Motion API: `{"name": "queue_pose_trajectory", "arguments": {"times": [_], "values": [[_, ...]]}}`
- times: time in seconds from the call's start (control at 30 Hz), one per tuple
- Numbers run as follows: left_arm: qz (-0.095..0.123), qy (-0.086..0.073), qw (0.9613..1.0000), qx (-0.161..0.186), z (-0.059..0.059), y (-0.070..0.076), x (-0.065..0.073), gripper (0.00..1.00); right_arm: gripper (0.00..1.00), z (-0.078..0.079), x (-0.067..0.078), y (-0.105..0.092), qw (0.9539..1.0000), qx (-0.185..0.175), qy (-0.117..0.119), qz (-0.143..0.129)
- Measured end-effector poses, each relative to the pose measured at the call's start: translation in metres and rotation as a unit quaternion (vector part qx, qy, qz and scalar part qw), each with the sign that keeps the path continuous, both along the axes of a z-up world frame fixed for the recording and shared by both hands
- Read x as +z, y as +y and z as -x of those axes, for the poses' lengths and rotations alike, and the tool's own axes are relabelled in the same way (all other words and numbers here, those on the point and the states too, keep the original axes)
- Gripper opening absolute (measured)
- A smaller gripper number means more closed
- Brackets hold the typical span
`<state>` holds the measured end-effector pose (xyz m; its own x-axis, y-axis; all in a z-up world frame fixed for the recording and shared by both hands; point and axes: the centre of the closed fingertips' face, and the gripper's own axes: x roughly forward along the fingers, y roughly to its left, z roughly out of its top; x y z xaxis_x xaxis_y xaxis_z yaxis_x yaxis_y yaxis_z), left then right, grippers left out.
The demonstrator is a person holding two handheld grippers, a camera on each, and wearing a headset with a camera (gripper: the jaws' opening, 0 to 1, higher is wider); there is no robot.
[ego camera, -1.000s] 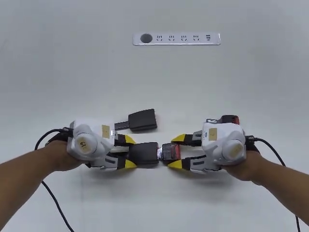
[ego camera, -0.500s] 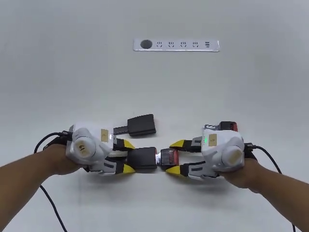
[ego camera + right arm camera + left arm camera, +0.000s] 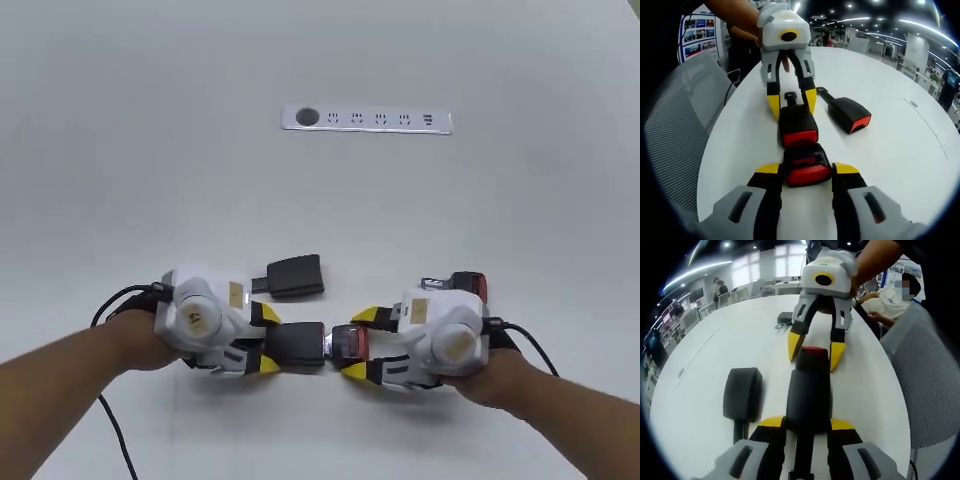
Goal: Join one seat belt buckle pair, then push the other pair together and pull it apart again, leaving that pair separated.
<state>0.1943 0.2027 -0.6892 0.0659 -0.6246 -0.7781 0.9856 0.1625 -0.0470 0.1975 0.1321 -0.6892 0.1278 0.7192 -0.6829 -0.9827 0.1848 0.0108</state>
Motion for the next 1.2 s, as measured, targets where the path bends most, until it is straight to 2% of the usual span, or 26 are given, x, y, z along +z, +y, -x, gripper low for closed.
{"name": "queue_pose_trajectory", "arguments": {"times": [0.03, 0.07, 0.13, 0.2, 0.27, 0.3, 0.33, 0.43, 0.47, 0.5, 0.6, 0.7, 0.87, 0.93, 1.03, 1.2], "values": [[-0.005, -0.008, 0.9999, 0.01, -0.001, -0.001, 0.001, 0.4, 0.45, 0.001, 0.0, 0.001, 0.9999, -0.006, 0.014, 0.0], [-0.012, -0.008, 0.9998, 0.015, 0.0, 0.0, 0.001, 0.44, 0.47, 0.0, 0.001, -0.001, 0.9998, -0.011, 0.017, -0.004], [-0.014, -0.002, 0.9997, 0.02, 0.004, 0.003, 0.002, 0.49, 0.54, -0.003, 0.007, -0.003, 0.9996, -0.026, 0.01, -0.011], [0.0, 0.006, 0.9992, 0.039, 0.005, 0.005, 0.006, 0.54, 0.58, -0.007, 0.01, -0.005, 0.9991, -0.038, 0.009, -0.017], [0.007, -0.001, 0.9986, 0.053, 0.004, 0.006, 0.015, 0.6, 0.6, -0.005, 0.016, -0.009, 0.9985, -0.049, 0.009, -0.021], [0.011, 0.001, 0.9983, 0.058, 0.004, 0.007, 0.015, 0.62, 0.61, -0.005, 0.016, -0.013, 0.9984, -0.053, 0.005, -0.021], [0.015, 0.003, 0.9976, 0.067, 0.005, 0.009, 0.018, 0.62, 0.62, -0.006, 0.016, -0.016, 0.9982, -0.057, 0.003, -0.021], [0.01, -0.009, 0.9971, 0.075, 0.006, 0.019, 0.02, 0.65, 0.62, -0.005, 0.015, -0.025, 0.9968, -0.075, 0.014, -0.022], [0.01, -0.005, 0.9964, 0.084, 0.007, 0.024, 0.021, 0.65, 0.63, -0.005, 0.016, -0.026, 0.9968, -0.076, 0.012, -0.021], [0.012, -0.001, 0.9958, 0.091, 0.007, 0.025, 0.023, 0.65, 0.63, -0.004, 0.018, -0.028, 0.9968, -0.076, 0.009, -0.02], [0.017, -0.006, 0.9945, 0.103, 0.004, 0.035, 0.029, 0.68, 0.66, -0.003, 0.031, -0.035, 0.9965, -0.079, 0.003, -0.028], [0.012, -0.013, 0.9929, 0.117, -0.005, 0.05, 0.032, 0.7, 0.7, -0.012, 0.032, -0.05, 0.9957, -0.087, -0.004, -0.031], [0.007, -0.016, 0.9915, 0.129, -0.016, 0.064, 0.034, 0.69, 0.71, -0.028, 0.037, -0.078, 0.9931, -0.114, -0.011, -0.025], [0.007, -0.019, 0.9911, 0.131, -0.019, 0.063, 0.039, 0.69, 0.73, -0.032, 0.04, -0.086, 0.9921, -0.123, -0.013, -0.022], [0.009, -0.027, 0.9899, 0.139, -0.033, 0.066, 0.042, 0.69, 0.73, -0.042, 0.036, -0.105, 0.9915, -0.129, -0.014, -0.01], [0.006, -0.033, 0.9906, 0.132, -0.049, 0.065, 0.042, 0.69, 0.77, -0.052, 0.037, -0.121, 0.9897, -0.143, -0.006, -0.01]]}}
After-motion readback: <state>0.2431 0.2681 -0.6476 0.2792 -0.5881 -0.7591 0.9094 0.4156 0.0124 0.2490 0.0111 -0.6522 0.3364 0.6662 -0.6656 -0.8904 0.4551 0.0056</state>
